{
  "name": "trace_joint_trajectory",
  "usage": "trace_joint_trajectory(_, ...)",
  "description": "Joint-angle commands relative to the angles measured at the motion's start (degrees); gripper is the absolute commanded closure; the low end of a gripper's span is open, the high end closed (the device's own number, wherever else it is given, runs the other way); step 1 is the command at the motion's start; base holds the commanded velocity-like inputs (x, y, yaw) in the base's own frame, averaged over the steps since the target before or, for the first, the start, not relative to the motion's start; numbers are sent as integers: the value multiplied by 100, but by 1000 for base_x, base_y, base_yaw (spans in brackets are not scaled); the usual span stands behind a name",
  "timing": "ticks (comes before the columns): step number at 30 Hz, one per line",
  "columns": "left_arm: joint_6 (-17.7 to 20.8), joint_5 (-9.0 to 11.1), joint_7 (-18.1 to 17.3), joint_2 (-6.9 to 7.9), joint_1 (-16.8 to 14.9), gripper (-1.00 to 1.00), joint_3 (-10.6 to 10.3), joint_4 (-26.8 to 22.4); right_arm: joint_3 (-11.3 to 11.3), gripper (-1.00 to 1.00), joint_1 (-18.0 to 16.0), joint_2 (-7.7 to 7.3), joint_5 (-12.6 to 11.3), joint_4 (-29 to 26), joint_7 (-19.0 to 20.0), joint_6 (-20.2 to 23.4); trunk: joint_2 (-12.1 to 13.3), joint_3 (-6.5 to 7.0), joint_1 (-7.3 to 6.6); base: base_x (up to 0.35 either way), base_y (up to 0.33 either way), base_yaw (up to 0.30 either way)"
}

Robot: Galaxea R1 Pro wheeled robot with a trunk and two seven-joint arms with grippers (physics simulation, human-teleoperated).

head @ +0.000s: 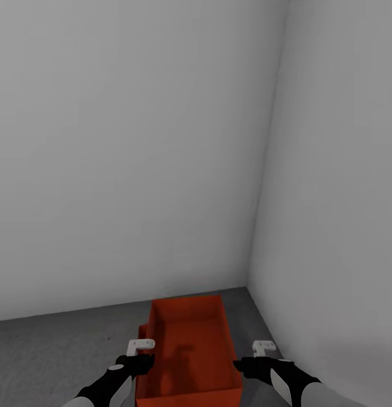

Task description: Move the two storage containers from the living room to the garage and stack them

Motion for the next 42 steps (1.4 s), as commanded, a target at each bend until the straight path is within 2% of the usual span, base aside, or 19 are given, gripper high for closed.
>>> trace_joint_trajectory(1, 10, 56, 34, 2, -2, -100, -49, -6, -35, -100, 0, 1, 14, -12, 13, 40, 39, 13, -23, 0, 0, 0)
trace_joint_trajectory(37, 14, 54, 66, -6, -2, -100, -49, 11, -31, -100, 5, 0, 21, -1, -33, 28, 1483, 659, -814, 0, 0, 0)
trace_joint_trajectory(42, 17, 44, 62, -6, -2, -100, -49, 23, -40, -100, 5, -71, 12, -1, -35, 31, 1683, 749, -924, 0, 0, 0)
